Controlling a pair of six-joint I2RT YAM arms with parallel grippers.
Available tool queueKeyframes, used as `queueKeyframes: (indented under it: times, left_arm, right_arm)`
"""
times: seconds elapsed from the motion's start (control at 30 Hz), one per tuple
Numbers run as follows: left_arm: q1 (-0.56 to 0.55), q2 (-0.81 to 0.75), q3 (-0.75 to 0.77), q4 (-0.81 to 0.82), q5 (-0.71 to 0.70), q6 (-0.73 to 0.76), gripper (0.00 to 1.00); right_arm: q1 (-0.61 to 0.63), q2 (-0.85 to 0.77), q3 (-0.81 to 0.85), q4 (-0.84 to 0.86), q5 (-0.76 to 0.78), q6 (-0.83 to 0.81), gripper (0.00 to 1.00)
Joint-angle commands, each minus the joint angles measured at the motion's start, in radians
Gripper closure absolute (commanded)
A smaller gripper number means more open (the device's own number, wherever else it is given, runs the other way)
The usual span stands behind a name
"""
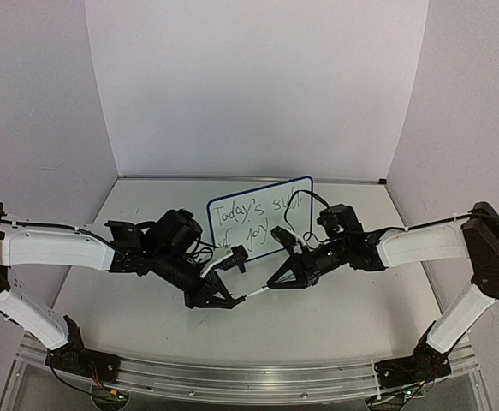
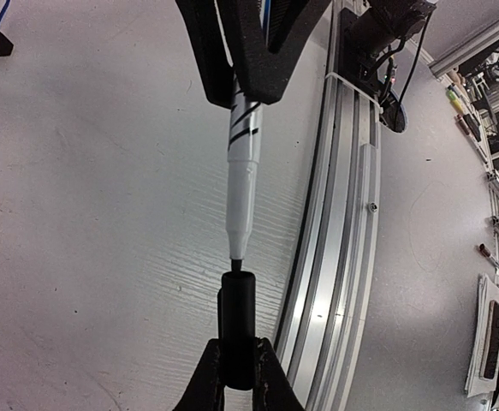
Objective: Write a sentence on the whiteboard
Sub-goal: Insert the whiteboard marker without the cap into the pen cap.
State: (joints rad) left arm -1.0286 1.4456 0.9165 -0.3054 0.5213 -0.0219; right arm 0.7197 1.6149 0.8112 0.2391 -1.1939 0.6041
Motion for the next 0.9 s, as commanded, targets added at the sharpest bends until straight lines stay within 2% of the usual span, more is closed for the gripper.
queueKeyframes:
  times: [0.0,0.63,0.87]
  left_arm:
    - [-0.005,-0.015,0.039,0.030,0.003,0.020,1.00]
    - [-0.013,-0.042,0.031,0.069,0.010,0.000,1.00]
    - [-0.014,-0.045,0.010,0.149,0.020,-0.045,1.00]
  right_arm:
    - [0.010,0.013,0.038,0.032,-0.021,0.003,1.00]
    - [0.046,0.062,0.080,0.034,-0.044,0.003,1.00]
    - [0.065,0.063,0.096,0.037,-0.046,0.005,1.00]
